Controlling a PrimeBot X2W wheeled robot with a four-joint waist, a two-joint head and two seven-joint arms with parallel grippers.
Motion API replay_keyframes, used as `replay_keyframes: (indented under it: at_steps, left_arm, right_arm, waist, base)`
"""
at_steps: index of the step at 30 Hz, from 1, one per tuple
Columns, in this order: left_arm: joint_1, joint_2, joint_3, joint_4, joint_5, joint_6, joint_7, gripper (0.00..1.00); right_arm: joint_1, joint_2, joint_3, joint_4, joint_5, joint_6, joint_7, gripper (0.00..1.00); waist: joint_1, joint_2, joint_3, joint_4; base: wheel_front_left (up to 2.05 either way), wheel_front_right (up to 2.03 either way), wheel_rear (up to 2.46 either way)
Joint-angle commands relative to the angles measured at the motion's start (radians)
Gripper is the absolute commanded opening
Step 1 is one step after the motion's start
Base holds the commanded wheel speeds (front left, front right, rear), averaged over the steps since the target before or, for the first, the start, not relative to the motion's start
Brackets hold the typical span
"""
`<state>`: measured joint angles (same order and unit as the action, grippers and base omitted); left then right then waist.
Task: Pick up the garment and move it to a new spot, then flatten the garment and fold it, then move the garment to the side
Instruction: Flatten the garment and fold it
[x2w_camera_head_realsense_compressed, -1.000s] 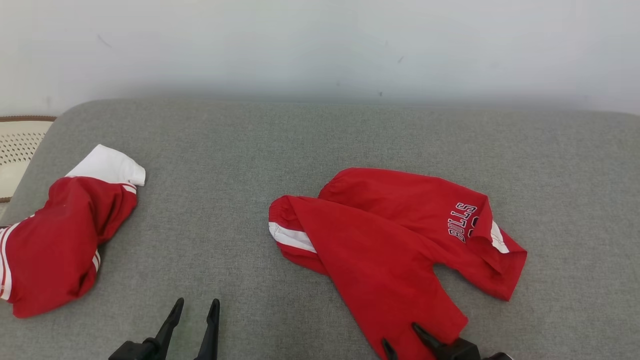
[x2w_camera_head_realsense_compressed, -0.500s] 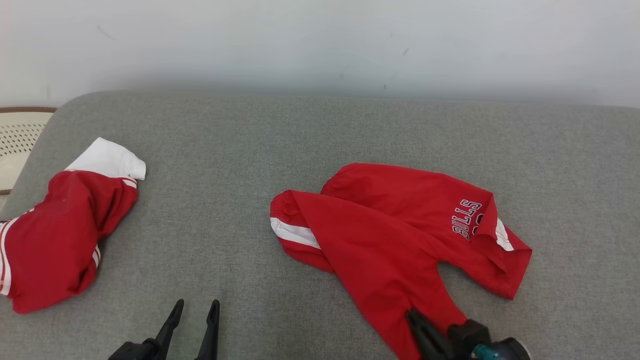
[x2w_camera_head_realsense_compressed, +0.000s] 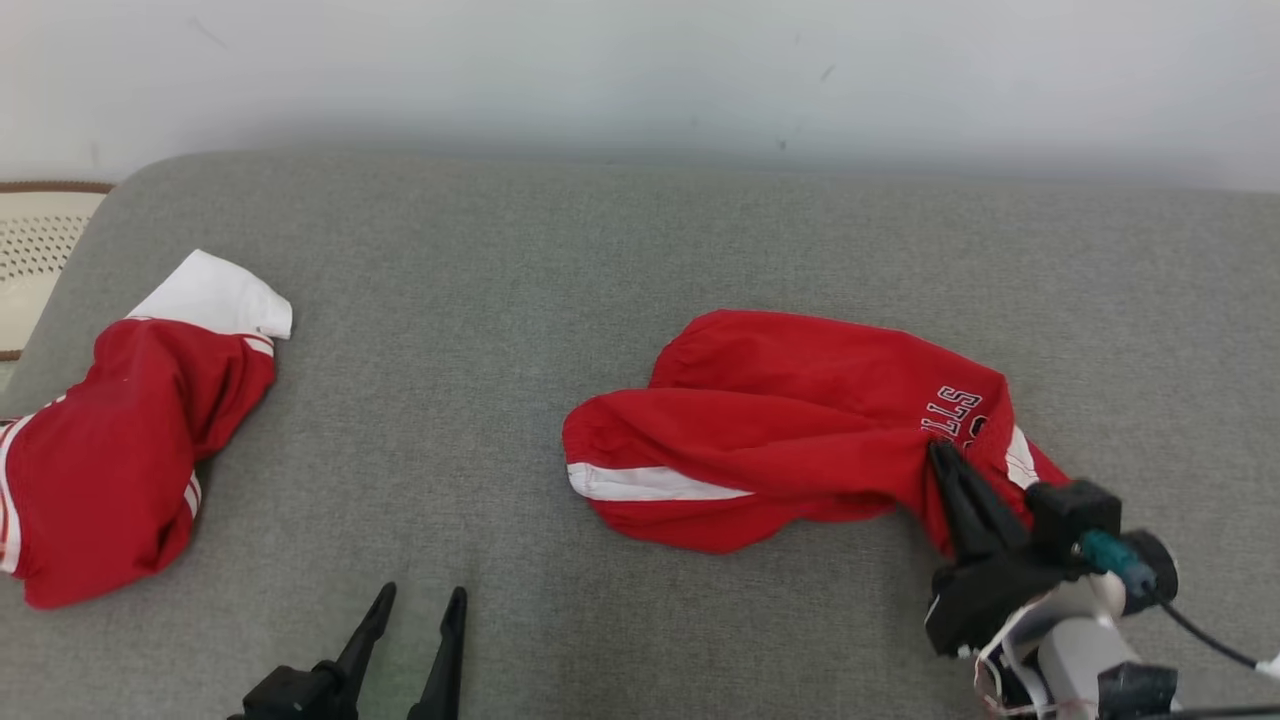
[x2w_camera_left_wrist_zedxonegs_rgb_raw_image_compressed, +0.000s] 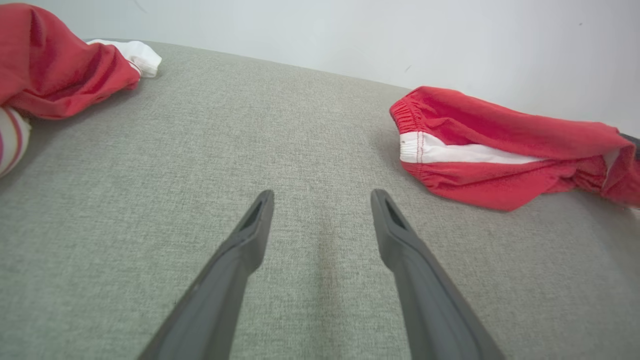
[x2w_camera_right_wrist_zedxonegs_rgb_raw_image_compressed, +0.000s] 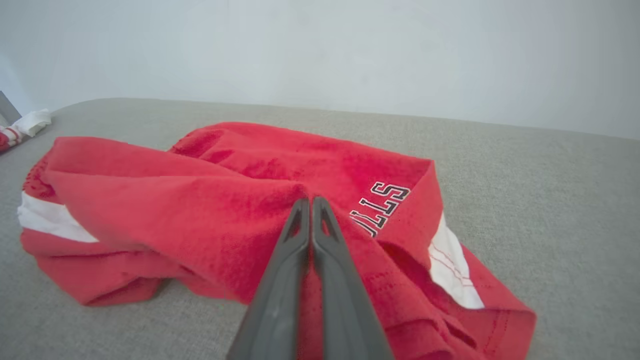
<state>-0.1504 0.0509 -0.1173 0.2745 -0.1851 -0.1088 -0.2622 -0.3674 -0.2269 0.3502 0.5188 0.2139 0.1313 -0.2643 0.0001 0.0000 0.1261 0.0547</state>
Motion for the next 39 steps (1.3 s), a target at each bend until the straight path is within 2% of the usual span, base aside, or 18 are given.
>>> replay_keyframes:
  at_steps: [1,12,13,14,15,19,24,29,33,39]
  left_arm:
    - [-0.011,0.000,-0.005,0.003,-0.003,-0.003,-0.004,1.00]
    - [-0.064,0.000,-0.088,0.000,-0.014,-0.011,-0.004,1.00]
    - [-0.068,0.000,-0.097,0.001,-0.015,-0.011,-0.004,1.00]
    - [-0.074,0.000,-0.103,0.000,-0.016,-0.011,-0.004,1.00]
    - [-0.079,0.000,-0.108,-0.001,-0.017,-0.012,-0.004,1.00]
    - [-0.079,0.000,-0.120,-0.004,-0.023,-0.008,-0.004,1.00]
    - [-0.071,0.000,-0.119,-0.004,-0.022,-0.005,-0.004,1.00]
    - [-0.045,0.000,-0.117,-0.004,-0.023,-0.004,-0.004,1.00]
    - [-0.027,0.000,-0.113,-0.002,-0.017,-0.004,-0.004,1.00]
    - [-0.005,0.000,-0.111,0.004,-0.005,-0.009,-0.004,1.00]
  right_arm:
    - [-0.023,-0.006,-0.001,0.010,-0.005,-0.001,0.000,0.00]
    - [-0.251,-0.052,-0.064,0.230,-0.044,-0.001,0.000,0.00]
    - [-0.268,-0.058,-0.080,0.252,-0.048,-0.001,0.000,0.05]
    - [-0.285,-0.064,-0.092,0.277,-0.060,-0.001,0.000,0.44]
    - [-0.301,-0.064,-0.109,0.301,-0.066,-0.001,0.000,1.00]
    - [-0.351,-0.050,-0.181,0.299,-0.123,-0.001,0.000,1.00]
    - [-0.317,-0.006,-0.255,0.193,-0.175,-0.001,0.000,1.00]
    - [-0.215,0.025,-0.214,0.064,-0.157,-0.001,0.000,1.00]
    - [-0.099,0.018,-0.156,-0.022,-0.123,-0.001,0.000,1.00]
    - [0.026,0.007,-0.147,-0.060,-0.080,-0.001,0.000,1.00]
  waist:
    - [-0.0001,0.0000,0.010,0.012]
    - [-0.0001,0.0000,0.078,0.109]
    - [-0.0001,0.0000,0.086,0.118]
    - [-0.0001,0.0000,0.091,0.125]
    - [-0.0001,0.0000,0.097,0.131]
    - [-0.0001,0.0000,0.102,0.140]
    - [-0.0001,0.0000,0.079,0.115]
    - [-0.0001,0.0000,0.036,0.074]
    - [-0.0001,0.0000,0.003,0.040]
    - [-0.0001,0.0000,-0.016,0.007]
  base:
    - [0.00,0.00,0.00]
    - [0.00,0.00,0.00]
    - [0.00,0.00,0.00]
    - [0.00,0.00,0.00]
    - [0.00,0.00,0.00]
    - [0.00,0.00,0.00]
    - [0.00,0.00,0.00]
    - [0.00,0.00,0.00]
    - [0.00,0.00,0.00]
    - [0.00,0.00,0.00]
